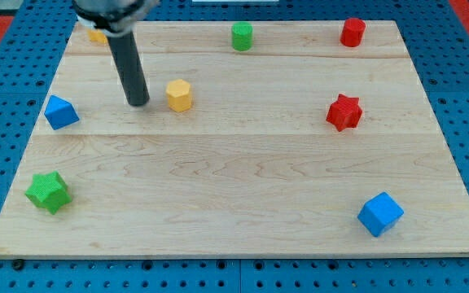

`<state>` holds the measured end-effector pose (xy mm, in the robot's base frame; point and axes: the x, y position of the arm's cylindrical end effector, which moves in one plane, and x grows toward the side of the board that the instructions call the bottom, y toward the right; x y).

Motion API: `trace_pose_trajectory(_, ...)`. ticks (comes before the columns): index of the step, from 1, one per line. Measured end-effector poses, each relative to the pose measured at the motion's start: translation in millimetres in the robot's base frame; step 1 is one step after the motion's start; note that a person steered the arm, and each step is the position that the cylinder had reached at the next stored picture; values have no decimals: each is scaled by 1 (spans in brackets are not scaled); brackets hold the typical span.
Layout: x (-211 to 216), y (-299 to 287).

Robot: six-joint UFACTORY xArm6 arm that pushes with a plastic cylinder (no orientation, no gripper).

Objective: Move the yellow heart into the yellow hexagon

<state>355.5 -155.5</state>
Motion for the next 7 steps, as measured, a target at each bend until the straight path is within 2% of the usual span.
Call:
trace_pose_trajectory(1,-86,0)
trace_pose_trajectory(2,-153,-1)
trace_pose_trajectory(3,-164,-20)
trace_pose_trajectory(4,-164,-25)
trace_pose_trajectory(7,-163,-89)
